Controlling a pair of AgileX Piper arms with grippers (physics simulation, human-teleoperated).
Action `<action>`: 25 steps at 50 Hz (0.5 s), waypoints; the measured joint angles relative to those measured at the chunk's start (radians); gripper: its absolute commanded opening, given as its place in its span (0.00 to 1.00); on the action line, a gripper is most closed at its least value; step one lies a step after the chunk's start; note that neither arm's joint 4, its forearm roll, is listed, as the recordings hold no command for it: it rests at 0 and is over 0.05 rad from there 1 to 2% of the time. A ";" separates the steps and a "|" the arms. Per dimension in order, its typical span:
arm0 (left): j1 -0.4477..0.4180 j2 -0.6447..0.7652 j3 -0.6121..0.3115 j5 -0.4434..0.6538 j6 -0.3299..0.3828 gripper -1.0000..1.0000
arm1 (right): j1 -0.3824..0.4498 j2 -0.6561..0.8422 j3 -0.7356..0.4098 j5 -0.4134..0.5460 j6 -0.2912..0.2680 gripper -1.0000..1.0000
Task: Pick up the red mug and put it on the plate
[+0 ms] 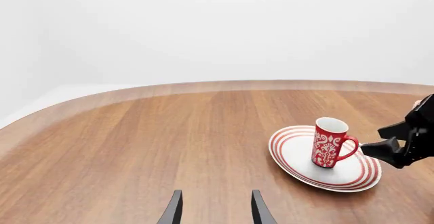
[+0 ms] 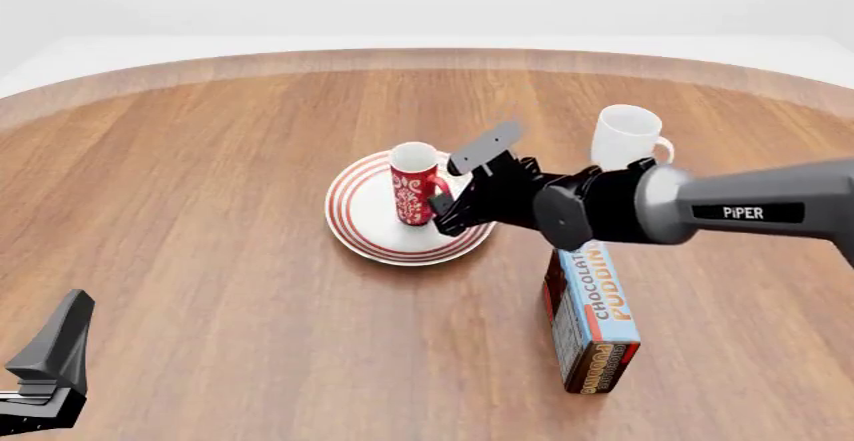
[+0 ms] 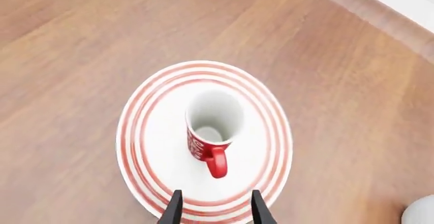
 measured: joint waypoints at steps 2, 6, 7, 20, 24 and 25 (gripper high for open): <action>0.000 0.000 0.000 0.000 0.000 1.00 | 0.000 -0.017 0.012 0.000 0.002 1.00; 0.000 0.000 0.000 0.000 0.000 1.00 | 0.002 -0.055 0.036 0.000 0.005 1.00; 0.000 0.000 0.000 0.000 0.000 1.00 | 0.002 -0.065 0.041 0.001 0.006 1.00; 0.000 0.000 0.000 0.000 0.000 1.00 | 0.018 -0.182 0.125 -0.015 0.024 1.00; 0.000 0.000 0.000 0.000 0.000 1.00 | 0.027 -0.217 0.151 -0.022 0.031 1.00; 0.000 0.000 0.000 0.000 0.000 1.00 | 0.028 -0.226 0.157 -0.024 0.033 1.00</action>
